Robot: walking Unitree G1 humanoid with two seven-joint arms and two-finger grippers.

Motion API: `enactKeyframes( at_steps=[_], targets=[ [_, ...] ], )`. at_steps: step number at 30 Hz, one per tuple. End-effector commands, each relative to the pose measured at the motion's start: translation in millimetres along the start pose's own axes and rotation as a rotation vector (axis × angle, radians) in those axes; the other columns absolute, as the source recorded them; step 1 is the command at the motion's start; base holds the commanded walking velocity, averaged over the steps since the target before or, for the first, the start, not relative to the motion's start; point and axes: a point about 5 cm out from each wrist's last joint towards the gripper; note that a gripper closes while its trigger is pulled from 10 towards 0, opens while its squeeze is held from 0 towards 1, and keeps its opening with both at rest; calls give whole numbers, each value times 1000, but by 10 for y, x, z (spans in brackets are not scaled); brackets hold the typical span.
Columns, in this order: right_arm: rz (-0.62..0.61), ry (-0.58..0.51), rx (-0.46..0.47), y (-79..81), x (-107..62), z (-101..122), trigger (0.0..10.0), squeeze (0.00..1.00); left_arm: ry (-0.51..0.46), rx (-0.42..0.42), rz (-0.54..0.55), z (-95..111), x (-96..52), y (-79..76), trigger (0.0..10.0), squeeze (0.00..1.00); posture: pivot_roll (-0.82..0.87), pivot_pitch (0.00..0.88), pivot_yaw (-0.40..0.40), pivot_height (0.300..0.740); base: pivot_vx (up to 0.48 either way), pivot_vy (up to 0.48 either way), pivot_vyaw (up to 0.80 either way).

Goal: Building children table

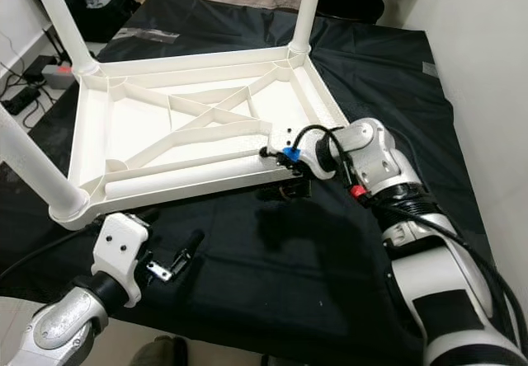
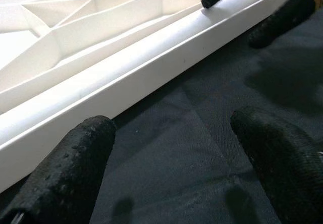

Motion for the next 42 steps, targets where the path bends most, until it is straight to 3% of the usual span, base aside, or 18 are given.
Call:
enactKeyframes(
  at_steps=[1, 7, 9, 10, 13, 14, 19, 21, 26, 35, 42],
  targets=[
    [98, 8, -36, 86, 56, 14, 10000, 0, 22, -3, -10, -63, -8, -28, 10000, 0, 19, 145, -101, 740, 0, 0, 0],
    [144, 7, -46, 116, 83, 24, 10000, 0, 21, -3, -7, -62, -3, -35, 10000, 0, 20, 148, -103, 740, 0, 0, 0],
    [123, 69, -60, 99, 115, -18, 10000, 0, 21, -3, -4, -59, -2, -40, 10000, 0, 17, 151, -104, 740, 0, 0, 0],
    [107, 115, -63, 89, 142, -51, 9333, 0, 19, -3, -3, -59, -1, -41, 10000, 0, 17, 151, -104, 740, 0, 0, 0],
    [90, 166, -83, 80, 171, -82, 9098, 0, 16, -2, -1, -55, 2, -44, 10000, 0, 12, 156, -107, 740, 0, 0, 0],
    [82, 154, -84, 72, 183, -65, 10000, 0, 15, -3, 0, -54, 3, -45, 10000, 0, 13, 156, -108, 740, 0, 0, 0],
    [61, 62, -84, 24, 165, 52, 10000, 0, 11, -4, 5, -47, 6, -47, 10000, 0, 13, 159, -110, 740, 0, 0, 0],
    [69, -35, -81, -23, 86, 172, 10000, 0, 9, -5, 8, -42, 6, -49, 10000, 0, 12, 162, -112, 740, 0, 0, 0],
    [90, -101, -95, -50, 16, 255, 10000, 0, 8, -8, 10, -41, 5, -48, 10000, 0, 10, 163, -113, 740, 0, 0, 0],
    [37, 81, -113, -164, 63, 211, 10000, 0, 6, -10, 18, -33, 4, -46, 10000, 0, 11, 172, -116, 740, 0, 0, 0],
    [35, 215, -65, -168, 119, 87, 10000, 0, 4, -12, 26, -25, 1, -53, 10000, 0, 10, 177, -122, 740, 0, 0, 0]
  ],
)
Point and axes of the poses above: a point about 5 cm out from each wrist's last joint towards the gripper, its own x axis pointing out of the wrist towards the gripper, its own z axis along the axis of the wrist's last joint, y = z × x, and after that the axes turned 1 degree about x, right-handed
